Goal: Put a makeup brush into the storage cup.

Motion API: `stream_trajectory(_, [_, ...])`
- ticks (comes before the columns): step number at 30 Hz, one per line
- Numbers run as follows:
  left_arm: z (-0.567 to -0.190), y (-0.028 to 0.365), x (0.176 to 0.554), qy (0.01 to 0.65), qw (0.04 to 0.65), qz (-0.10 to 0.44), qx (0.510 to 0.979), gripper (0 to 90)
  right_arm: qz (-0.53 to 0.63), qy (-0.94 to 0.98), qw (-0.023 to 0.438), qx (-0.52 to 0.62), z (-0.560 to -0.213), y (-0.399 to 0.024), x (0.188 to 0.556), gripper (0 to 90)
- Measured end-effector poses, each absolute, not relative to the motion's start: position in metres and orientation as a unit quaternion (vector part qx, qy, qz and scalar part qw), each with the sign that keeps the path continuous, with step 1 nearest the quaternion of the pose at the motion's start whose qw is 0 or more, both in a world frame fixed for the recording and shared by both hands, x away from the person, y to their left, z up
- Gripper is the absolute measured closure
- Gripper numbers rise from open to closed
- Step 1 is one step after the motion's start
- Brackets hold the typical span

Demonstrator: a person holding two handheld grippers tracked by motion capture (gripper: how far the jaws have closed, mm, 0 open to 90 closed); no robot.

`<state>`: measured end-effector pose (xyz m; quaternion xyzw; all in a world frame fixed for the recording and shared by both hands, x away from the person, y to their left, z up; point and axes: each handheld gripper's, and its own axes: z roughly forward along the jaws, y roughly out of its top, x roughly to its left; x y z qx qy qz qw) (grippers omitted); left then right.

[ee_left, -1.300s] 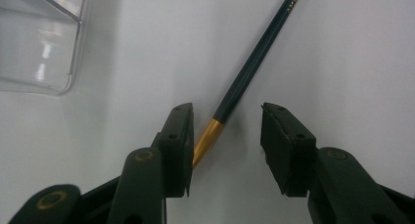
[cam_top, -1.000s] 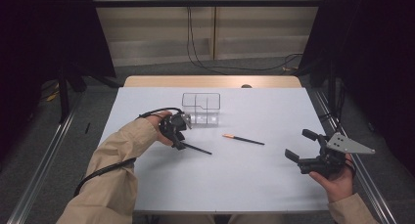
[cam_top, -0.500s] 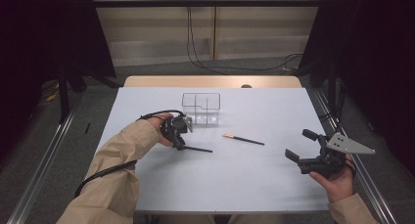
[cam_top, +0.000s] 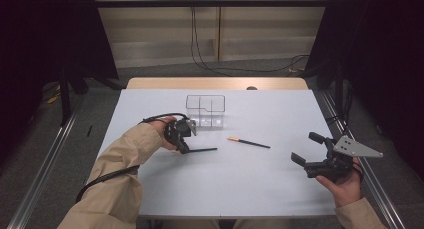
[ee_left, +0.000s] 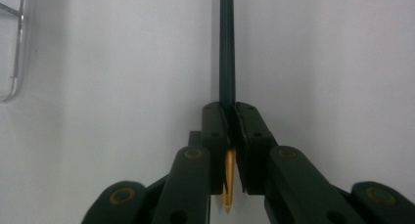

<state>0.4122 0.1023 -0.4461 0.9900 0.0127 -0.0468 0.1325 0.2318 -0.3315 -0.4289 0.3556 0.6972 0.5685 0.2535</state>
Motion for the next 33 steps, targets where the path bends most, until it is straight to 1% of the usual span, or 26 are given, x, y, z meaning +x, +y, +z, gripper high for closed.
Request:
stream_trajectory(13, [-0.432, 0.105, 0.41, 0.039, 0.156, -0.054, 0.985, 83.7, 0.568, 0.7, 0.248, 0.355, -0.43, -0.33, 0.233, 1.0])
stream_trajectory(33, [-0.415, 0.093, 0.399, 0.022, 0.17, -0.06, 0.983, 83.7, 0.559, 0.708, 0.236, 0.362, -0.43, -0.325, 0.24, 0.6])
